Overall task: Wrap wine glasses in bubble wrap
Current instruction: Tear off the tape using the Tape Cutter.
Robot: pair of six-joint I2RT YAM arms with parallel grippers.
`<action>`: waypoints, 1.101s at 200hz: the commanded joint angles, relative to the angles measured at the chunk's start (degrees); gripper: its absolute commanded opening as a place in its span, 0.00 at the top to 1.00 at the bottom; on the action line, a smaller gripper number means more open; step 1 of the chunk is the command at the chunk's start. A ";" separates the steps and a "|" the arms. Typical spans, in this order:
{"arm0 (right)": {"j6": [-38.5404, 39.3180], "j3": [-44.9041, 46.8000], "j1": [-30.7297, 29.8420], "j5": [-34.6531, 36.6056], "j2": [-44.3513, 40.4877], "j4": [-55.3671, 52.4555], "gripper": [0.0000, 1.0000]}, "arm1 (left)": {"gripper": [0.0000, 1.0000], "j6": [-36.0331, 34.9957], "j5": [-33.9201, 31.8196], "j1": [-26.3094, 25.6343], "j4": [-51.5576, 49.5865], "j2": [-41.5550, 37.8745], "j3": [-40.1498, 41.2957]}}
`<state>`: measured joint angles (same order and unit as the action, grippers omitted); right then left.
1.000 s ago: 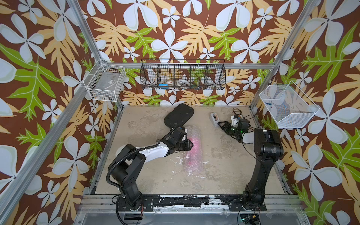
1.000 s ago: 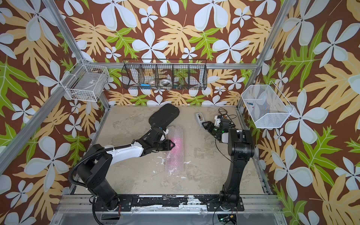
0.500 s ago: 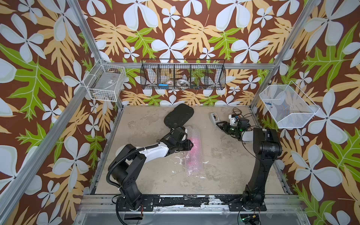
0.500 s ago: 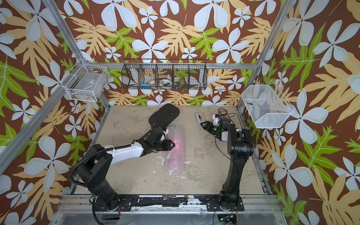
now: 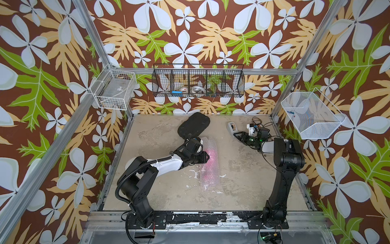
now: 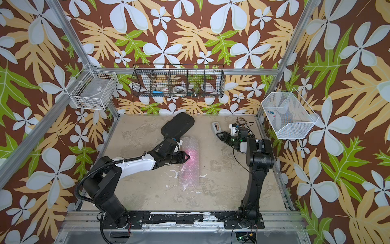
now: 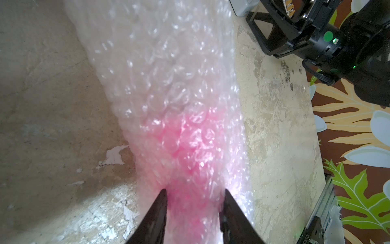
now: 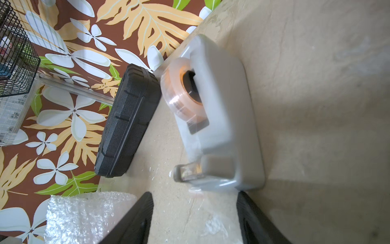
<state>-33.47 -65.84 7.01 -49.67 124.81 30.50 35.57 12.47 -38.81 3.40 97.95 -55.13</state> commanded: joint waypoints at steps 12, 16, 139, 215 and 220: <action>0.37 0.62 -0.15 -1.07 0.47 -1.29 0.34 | 0.59 -0.15 -0.85 0.09 -4.27 0.49 0.21; 0.30 0.67 -0.07 -1.19 0.43 -1.15 0.34 | 0.59 -0.12 -0.87 0.05 -4.21 0.51 0.20; -2.11 3.03 -0.08 -1.31 -0.84 2.01 0.41 | 0.59 -0.15 -1.01 0.05 -4.14 0.14 0.42; -6.26 5.46 0.45 -1.28 -1.71 7.20 0.45 | 0.60 -0.24 -0.96 0.05 -4.02 0.13 0.37; -6.73 5.38 0.48 -1.31 -1.55 7.68 0.45 | 0.60 -0.24 -0.96 0.05 -4.03 0.14 0.38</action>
<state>-38.57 -60.47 7.40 -51.79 123.22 35.62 35.73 12.45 -38.81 3.40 97.86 -55.09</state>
